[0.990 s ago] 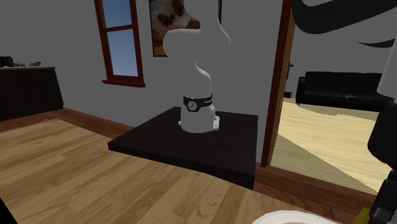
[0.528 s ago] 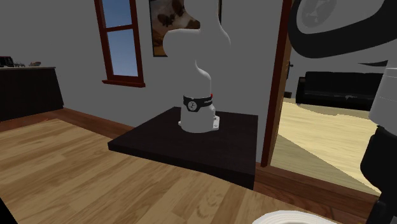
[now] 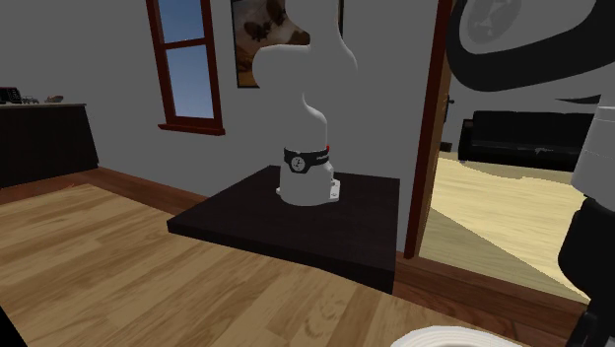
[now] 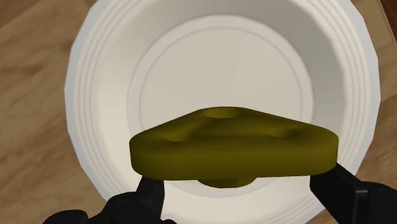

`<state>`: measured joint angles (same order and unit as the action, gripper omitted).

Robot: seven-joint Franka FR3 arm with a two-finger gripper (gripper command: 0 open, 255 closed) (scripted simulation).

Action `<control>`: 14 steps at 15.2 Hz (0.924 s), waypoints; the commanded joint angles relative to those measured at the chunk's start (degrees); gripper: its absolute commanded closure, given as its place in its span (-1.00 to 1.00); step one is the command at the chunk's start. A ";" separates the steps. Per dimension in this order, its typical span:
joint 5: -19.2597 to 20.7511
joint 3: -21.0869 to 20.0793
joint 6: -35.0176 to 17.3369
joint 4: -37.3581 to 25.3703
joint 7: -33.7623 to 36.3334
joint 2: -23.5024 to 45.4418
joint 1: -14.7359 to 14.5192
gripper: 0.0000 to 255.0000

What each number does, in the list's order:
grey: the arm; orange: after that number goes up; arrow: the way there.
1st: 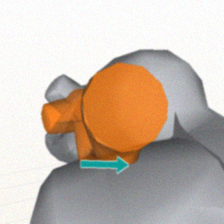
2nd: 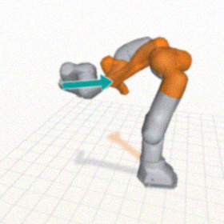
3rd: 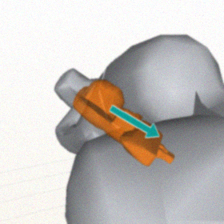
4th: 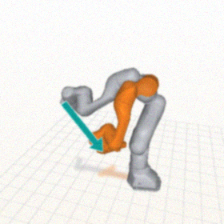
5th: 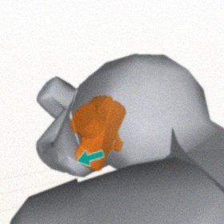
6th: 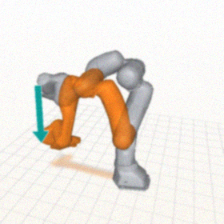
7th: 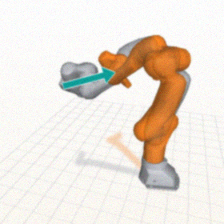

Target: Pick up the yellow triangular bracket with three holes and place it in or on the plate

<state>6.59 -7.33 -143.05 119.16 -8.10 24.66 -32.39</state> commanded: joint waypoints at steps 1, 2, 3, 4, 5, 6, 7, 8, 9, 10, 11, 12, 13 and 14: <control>0.00 0.00 0.00 0.00 0.00 0.00 0.00 -1.00; 0.00 0.00 -0.01 0.04 0.01 -0.03 0.00 -1.00; -0.36 -0.24 1.50 0.03 -0.24 -1.53 0.15 -1.00; -0.72 -0.46 3.03 -0.06 -0.47 -2.99 0.28 -1.00; -1.07 -0.65 4.60 -0.23 -0.71 -4.40 0.40 -1.00; -1.34 -0.80 5.85 -0.42 -0.89 -5.47 0.49 -1.00; -1.35 -0.79 5.85 -0.42 -0.90 -5.47 0.48 -1.00; -1.35 -0.79 5.84 -0.42 -0.90 -5.47 0.48 -1.00; -1.35 -0.79 5.85 -0.42 -0.90 -5.47 0.48 -1.00; -1.35 -0.79 5.85 -0.42 -0.90 -5.47 0.48 -1.00; -1.35 -0.78 5.85 -0.42 -0.90 -5.47 0.47 -1.00; -1.35 -0.78 5.85 -0.42 -0.90 -5.47 0.47 -1.00; -1.35 -0.78 5.85 -0.42 -0.90 -5.47 0.47 -1.00; -1.35 -0.78 5.85 -0.42 -0.90 -5.47 0.47 -1.00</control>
